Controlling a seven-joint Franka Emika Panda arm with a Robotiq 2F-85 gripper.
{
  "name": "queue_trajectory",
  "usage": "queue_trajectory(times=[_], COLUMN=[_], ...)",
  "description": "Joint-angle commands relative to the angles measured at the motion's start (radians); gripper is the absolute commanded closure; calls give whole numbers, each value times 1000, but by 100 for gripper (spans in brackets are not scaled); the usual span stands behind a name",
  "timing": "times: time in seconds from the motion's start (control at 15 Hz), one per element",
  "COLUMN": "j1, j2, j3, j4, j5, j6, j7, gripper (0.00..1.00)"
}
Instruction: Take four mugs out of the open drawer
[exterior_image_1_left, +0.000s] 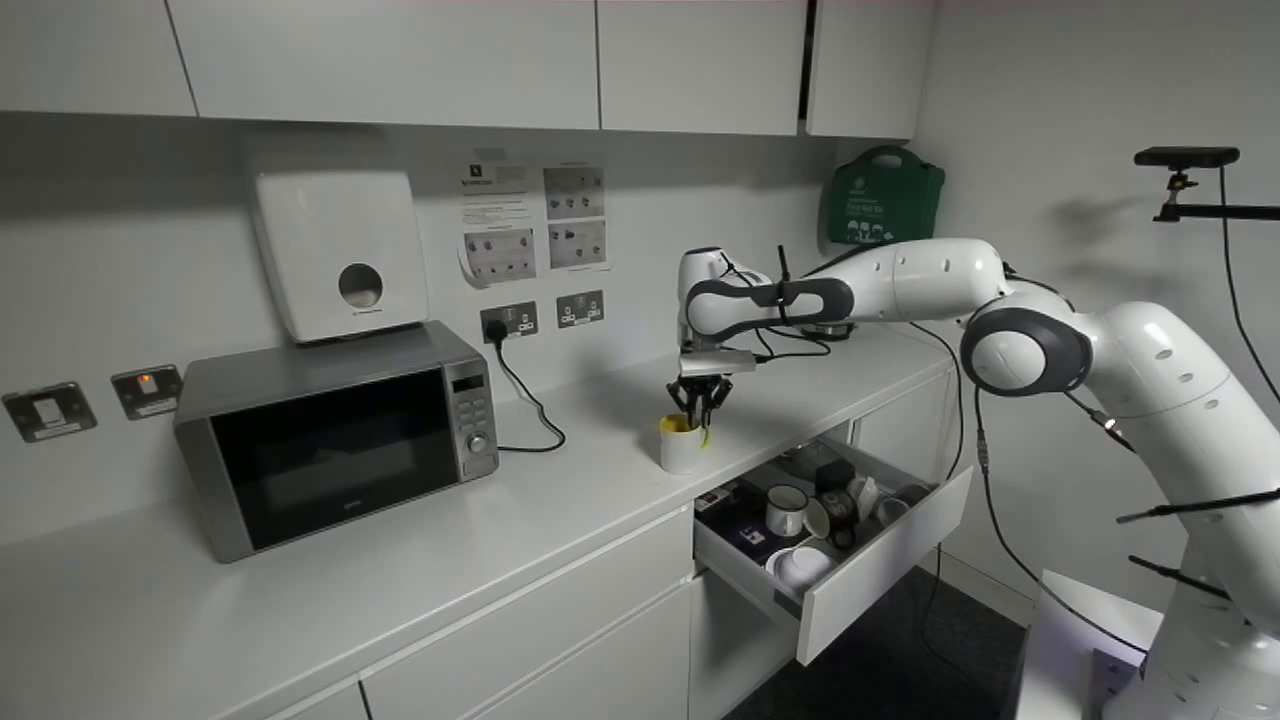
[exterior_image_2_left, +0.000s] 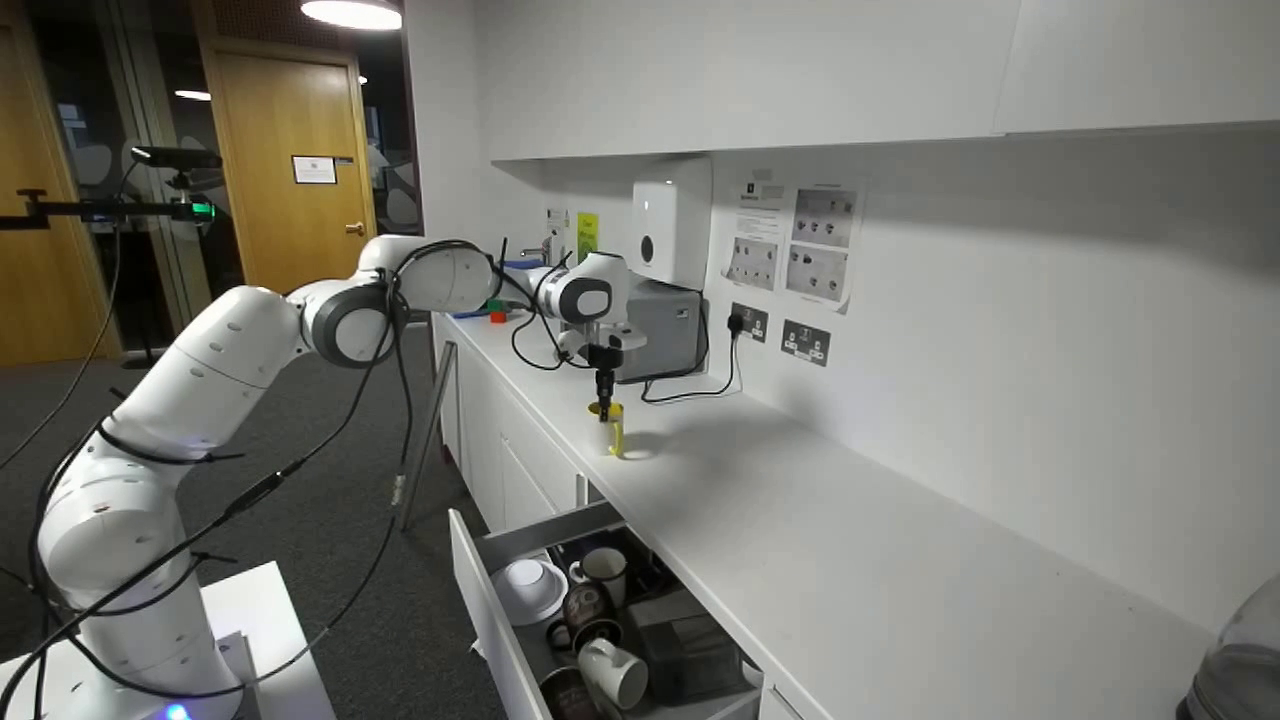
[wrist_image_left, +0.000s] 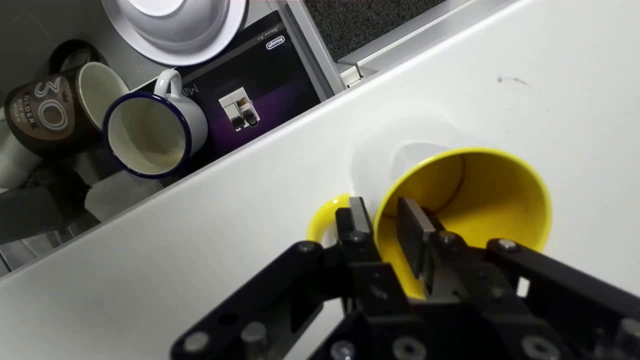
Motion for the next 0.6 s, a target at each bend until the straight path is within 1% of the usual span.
queue_trajectory(times=[0.0, 0.27, 0.4, 0.53], j1=[0, -1, -1, -10], j2=[25, 17, -10, -51], j3=[-9, -13, -16, -7], j4=[80, 89, 68, 25], j5=[18, 14, 10, -2], j6=[-67, -85, -77, -57], j7=[-23, -22, -25, -28], gripper=[45, 15, 1, 0])
